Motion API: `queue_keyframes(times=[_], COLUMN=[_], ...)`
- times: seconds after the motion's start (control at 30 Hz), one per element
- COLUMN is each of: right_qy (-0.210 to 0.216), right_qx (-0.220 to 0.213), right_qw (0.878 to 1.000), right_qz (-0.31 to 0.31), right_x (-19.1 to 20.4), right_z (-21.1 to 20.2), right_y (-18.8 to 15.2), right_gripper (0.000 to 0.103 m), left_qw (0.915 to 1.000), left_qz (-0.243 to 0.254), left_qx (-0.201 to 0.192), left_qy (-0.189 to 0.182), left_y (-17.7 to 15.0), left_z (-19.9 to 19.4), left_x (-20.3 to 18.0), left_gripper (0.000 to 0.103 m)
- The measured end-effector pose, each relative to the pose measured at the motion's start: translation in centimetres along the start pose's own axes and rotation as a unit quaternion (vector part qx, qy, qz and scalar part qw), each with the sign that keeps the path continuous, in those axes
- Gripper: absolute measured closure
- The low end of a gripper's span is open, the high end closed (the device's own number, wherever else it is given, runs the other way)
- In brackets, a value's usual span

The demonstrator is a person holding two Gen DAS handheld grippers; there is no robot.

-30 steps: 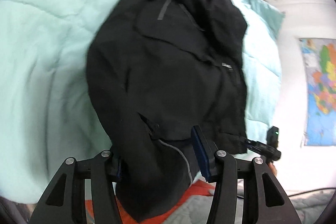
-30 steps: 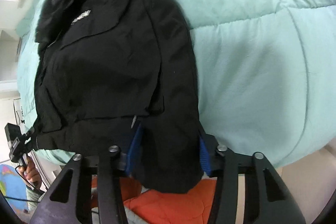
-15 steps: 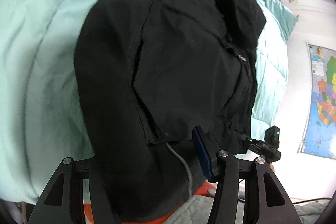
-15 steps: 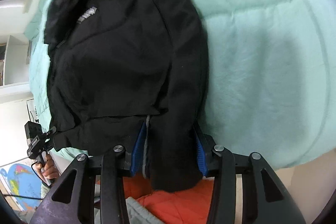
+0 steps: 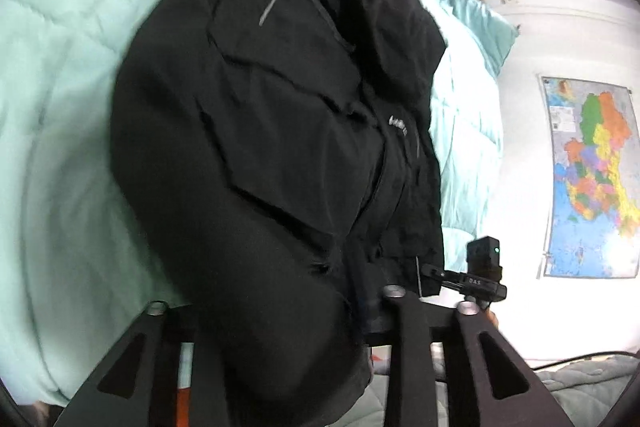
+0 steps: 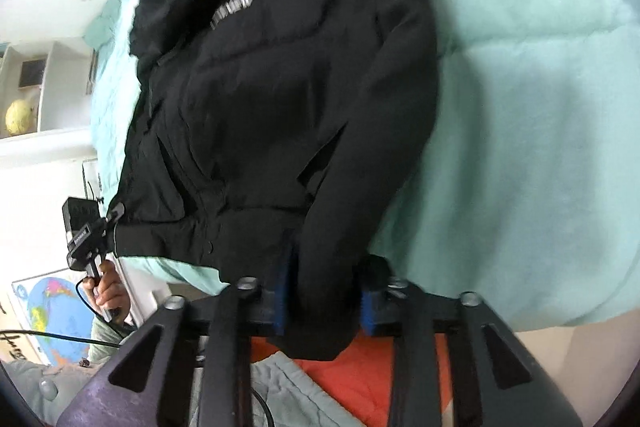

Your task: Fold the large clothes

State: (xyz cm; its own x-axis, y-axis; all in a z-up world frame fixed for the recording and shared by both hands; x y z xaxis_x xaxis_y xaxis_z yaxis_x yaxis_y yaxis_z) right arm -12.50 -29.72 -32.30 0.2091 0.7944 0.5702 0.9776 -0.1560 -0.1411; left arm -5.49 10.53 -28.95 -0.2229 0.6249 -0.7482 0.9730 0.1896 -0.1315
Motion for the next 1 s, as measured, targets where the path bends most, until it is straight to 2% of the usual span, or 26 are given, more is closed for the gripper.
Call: queue_keyframes(times=[0.1,0.13,0.2,0.23,0.37,0.47,0.53,0.67,0.8,0.87,1.0], right_qy=[-0.017,-0.015,-0.021,-0.027,-0.004,0.01,0.027,0.058,0.058,0.05,0.043], right_qx=[-0.006,-0.012,-0.036,-0.048,-0.1,-0.141,-0.169,-0.231,-0.29,-0.301,-0.299], right_qw=[1.0,1.0,0.999,0.998,0.994,0.988,0.982,0.967,0.951,0.947,0.95], right_qz=[0.001,0.006,-0.002,-0.009,-0.036,-0.063,-0.074,-0.091,-0.095,-0.097,-0.072], right_x=[0.0,0.1,0.9,1.5,4.4,7.0,8.3,10.6,11.8,12.3,12.0], right_z=[0.7,0.4,-0.9,-1.8,-6.6,-10.3,-12.6,-17.4,-22.5,-23.4,-22.9], right_y=[0.2,0.4,0.9,1.4,4.0,6.9,9.2,13.9,19.7,23.0,29.6], right_gripper=[0.068,0.073,0.079,0.081,0.082,0.082,0.082,0.082,0.082,0.082,0.082], left_qw=[0.9997,0.9996,0.999,0.9984,0.9936,0.9863,0.9806,0.9741,0.9705,0.9702,0.9726], left_qz=[0.008,0.011,0.02,0.025,0.053,0.068,0.076,0.087,0.106,0.106,0.08], left_qx=[-0.003,-0.013,-0.036,-0.05,-0.099,-0.146,-0.177,-0.201,-0.212,-0.216,-0.218], left_qy=[0.023,0.024,0.015,0.009,-0.016,-0.036,-0.039,-0.058,-0.042,-0.027,-0.013], left_y=[-0.1,0.0,0.6,1.2,4.0,6.7,9.0,13.4,18.1,20.8,26.8], left_z=[0.4,0.2,-1.0,-2.1,-6.0,-8.8,-10.4,-12.4,-13.1,-13.1,-11.9], left_x=[0.3,0.0,-1.0,-1.6,-5.0,-7.7,-9.5,-12.3,-15.3,-16.5,-17.2], left_gripper=[0.065,0.072,0.082,0.085,0.086,0.086,0.086,0.085,0.084,0.083,0.079])
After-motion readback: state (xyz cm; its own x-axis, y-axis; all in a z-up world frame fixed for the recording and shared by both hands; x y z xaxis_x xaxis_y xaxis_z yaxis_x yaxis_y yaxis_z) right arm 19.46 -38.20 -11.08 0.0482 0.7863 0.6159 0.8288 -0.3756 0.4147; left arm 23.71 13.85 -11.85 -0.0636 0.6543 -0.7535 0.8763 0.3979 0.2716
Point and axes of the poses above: each gripper's, at about its wrist camera, not at the fingertips, and z roughly the way its jaws point, x to its left, y to its top, the point moved 7 cm from there along z, roughly the way its jaws point, and after that the axes turned 5 degrees about -z, right-handed, at the moved point
